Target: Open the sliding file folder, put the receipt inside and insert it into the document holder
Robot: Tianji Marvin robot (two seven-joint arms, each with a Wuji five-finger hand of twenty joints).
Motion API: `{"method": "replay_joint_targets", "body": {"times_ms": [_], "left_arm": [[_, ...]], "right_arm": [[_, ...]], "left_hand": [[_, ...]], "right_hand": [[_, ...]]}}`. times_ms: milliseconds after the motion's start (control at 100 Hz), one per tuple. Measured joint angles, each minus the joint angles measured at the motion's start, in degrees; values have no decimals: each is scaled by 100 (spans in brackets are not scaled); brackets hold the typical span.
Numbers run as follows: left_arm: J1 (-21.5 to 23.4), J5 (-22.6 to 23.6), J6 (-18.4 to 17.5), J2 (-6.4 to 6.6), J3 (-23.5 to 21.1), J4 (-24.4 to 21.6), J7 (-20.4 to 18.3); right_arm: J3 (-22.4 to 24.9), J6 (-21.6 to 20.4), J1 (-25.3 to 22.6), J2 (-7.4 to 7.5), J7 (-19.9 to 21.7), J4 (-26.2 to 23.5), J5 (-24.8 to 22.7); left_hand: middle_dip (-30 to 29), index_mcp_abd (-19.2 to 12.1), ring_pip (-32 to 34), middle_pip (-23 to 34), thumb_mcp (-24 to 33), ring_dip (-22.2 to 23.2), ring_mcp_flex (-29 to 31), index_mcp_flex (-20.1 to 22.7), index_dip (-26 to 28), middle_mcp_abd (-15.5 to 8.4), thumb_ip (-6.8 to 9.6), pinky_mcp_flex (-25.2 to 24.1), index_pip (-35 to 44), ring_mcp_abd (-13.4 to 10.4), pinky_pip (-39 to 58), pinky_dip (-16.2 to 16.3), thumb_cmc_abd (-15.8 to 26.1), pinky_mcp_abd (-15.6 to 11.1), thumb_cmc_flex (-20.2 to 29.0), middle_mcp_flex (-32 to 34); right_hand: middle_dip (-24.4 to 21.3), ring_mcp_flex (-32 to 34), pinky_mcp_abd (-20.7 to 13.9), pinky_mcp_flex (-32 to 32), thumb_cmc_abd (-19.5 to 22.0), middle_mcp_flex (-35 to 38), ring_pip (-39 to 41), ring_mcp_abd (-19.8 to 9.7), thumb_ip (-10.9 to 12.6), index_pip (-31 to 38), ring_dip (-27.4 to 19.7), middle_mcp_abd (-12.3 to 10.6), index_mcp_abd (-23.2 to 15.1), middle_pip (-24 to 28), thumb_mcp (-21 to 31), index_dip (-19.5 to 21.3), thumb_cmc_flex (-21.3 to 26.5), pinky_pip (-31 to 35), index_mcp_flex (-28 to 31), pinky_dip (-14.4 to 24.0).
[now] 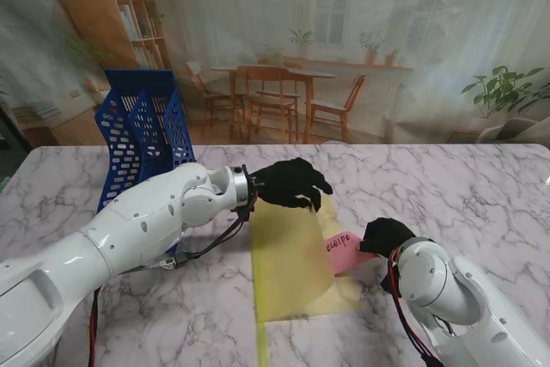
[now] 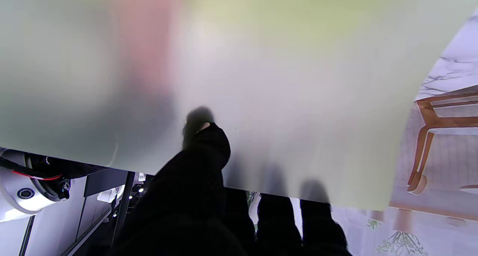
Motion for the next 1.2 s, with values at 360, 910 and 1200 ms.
{"method": "replay_joint_targets", "body": {"times_ms": [360, 910, 1200], "left_arm": [[3, -143, 83, -89, 28, 61, 57], [-18, -97, 56, -160, 104, 191, 198], [-16, -102, 95, -170, 110, 172, 164]], "right_arm": [[-701, 286, 642, -21, -60, 299, 438], [-1271, 587, 1230, -104, -166, 739, 537], [-1453, 978, 1568, -264, -518, 1032, 1085]], "left_hand": [[0, 0, 0, 0, 0, 1, 1, 0, 0, 54, 0, -5, 0, 0, 0, 0, 0, -1, 1, 0], [0, 0, 0, 0, 0, 3, 1, 0, 0, 56, 0, -5, 0, 0, 0, 0, 0, -1, 1, 0], [1, 0, 0, 0, 0, 5, 1, 0, 0, 58, 0, -5, 0, 3, -10, 0, 0, -1, 1, 0]], "right_hand": [[0, -130, -4, -84, 0, -201, 0, 1, 0, 0, 0, 16, 0, 0, 0, 0, 0, 0, 0, 18], [0, -130, -9, -147, 0, -273, 0, 1, 0, 0, 0, 16, 0, 0, 0, 1, 0, 0, 0, 69], [0, -291, -11, -223, 56, -354, -3, 1, 0, 0, 0, 21, 0, 0, 0, 1, 0, -1, -10, 79]]}}
